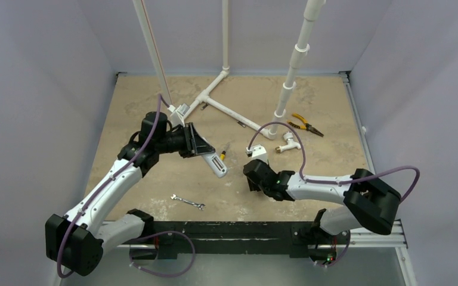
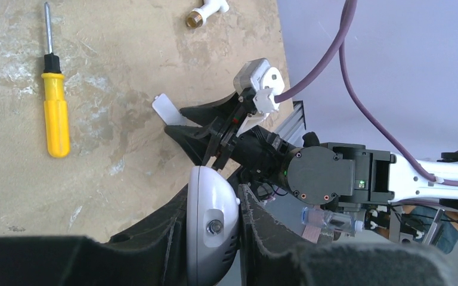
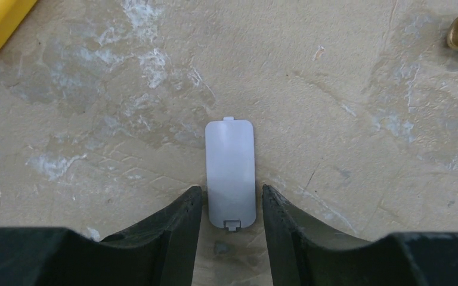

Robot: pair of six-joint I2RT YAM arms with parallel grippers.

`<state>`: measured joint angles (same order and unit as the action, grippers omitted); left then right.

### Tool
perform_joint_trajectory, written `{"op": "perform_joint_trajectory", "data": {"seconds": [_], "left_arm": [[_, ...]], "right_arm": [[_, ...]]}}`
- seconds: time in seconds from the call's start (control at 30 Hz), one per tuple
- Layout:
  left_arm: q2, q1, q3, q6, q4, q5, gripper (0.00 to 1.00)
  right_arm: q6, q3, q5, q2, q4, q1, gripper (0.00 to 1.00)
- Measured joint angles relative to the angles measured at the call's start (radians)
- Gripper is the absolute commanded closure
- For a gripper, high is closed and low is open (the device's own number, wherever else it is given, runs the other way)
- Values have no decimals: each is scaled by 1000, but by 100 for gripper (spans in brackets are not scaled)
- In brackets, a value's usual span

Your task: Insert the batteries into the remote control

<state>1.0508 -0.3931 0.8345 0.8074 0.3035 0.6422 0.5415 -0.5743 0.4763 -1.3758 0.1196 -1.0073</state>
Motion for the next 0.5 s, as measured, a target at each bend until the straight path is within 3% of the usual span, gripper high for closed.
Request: {"op": "perform_joint_trajectory", "data": {"seconds": [0.13,0.37,0.5], "left_arm": [[0,0,-1,0,-2,0,100],[-24,0,-1,-11,15,-13,100],[-92,0,-1,-21,28,-46,100]], "right_arm": [[2,-24,3,-21,9,4,45],[5,-69,31,-13,65,48,44],[19,-190,77,-58,88,84,44]]}}
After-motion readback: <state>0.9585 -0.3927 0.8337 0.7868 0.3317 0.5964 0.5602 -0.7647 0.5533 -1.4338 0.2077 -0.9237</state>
